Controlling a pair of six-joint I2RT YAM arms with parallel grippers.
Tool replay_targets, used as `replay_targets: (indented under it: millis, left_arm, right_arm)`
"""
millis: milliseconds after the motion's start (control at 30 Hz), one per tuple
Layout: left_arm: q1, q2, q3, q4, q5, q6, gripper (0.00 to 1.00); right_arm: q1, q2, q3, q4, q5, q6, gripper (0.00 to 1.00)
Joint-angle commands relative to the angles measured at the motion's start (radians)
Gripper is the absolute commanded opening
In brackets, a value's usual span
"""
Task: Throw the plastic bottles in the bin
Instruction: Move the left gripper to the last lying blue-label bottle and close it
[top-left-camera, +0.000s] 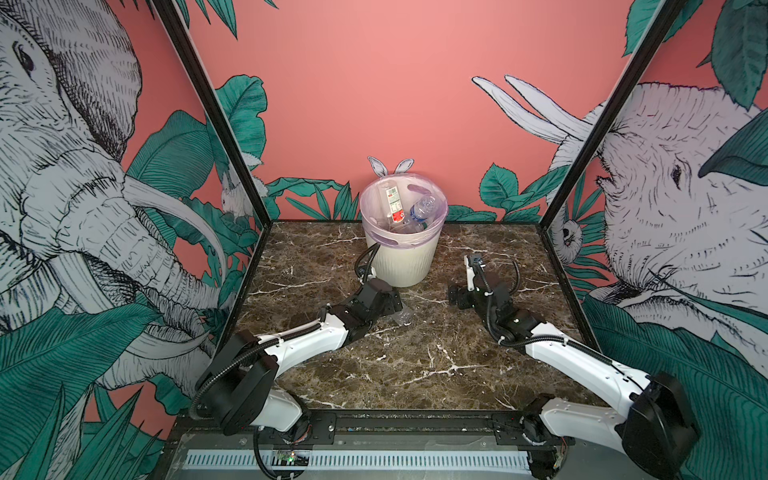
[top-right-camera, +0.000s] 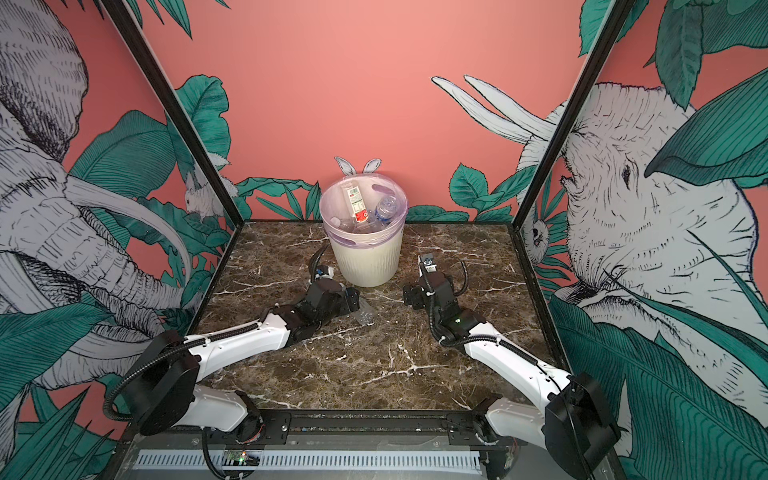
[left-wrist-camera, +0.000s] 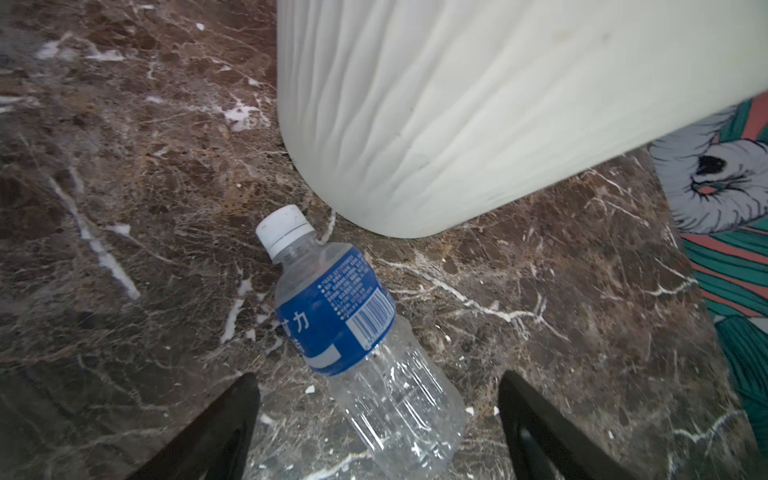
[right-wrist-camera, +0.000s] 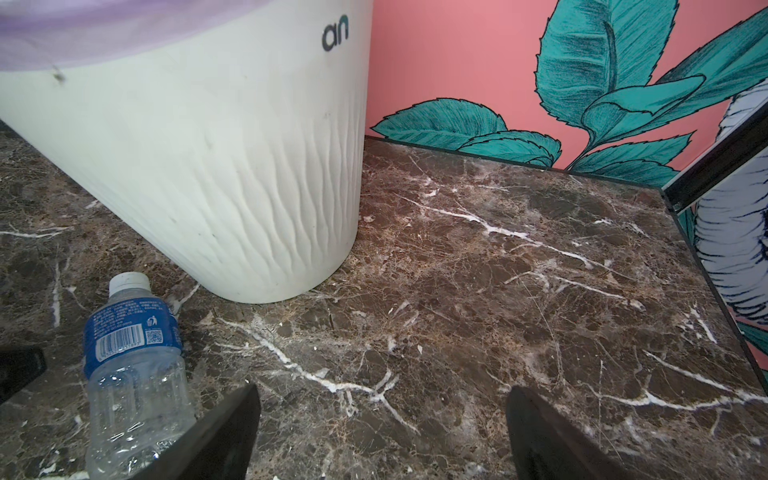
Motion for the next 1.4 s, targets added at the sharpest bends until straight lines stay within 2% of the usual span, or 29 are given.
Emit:
replay_targets:
  millis: [0, 600, 1033, 1233, 1367]
  left_arm:
    - [-0.002, 0.026, 0.036, -0.072, -0.055, -0.096, 0.90]
    - [-0.010, 0.217, 0.132, -0.076, -0.017, -0.134, 0.90]
    - [-0.011, 0.264, 0.145, -0.086, 0.000, -0.144, 0.89]
    - [-0.010, 0.265, 0.144, -0.115, -0.002, -0.138, 0.80]
    - [-0.010, 0.262, 0.144, -0.133, -0.005, -0.121, 0.78]
  right_arm:
    - [-0.006, -0.015, -0.009, 0.035, -0.001, 0.016, 0.94]
    - [-0.017, -0.003, -0.010, 0.034, -0.004, 0.016, 0.95]
    - [-0.022, 0.010, -0.008, 0.035, -0.010, 0.018, 0.95]
    - [-0.023, 0.008, -0.008, 0.033, -0.011, 0.018, 0.95]
    - [-0.023, 0.008, -0.008, 0.032, -0.013, 0.019, 0.95]
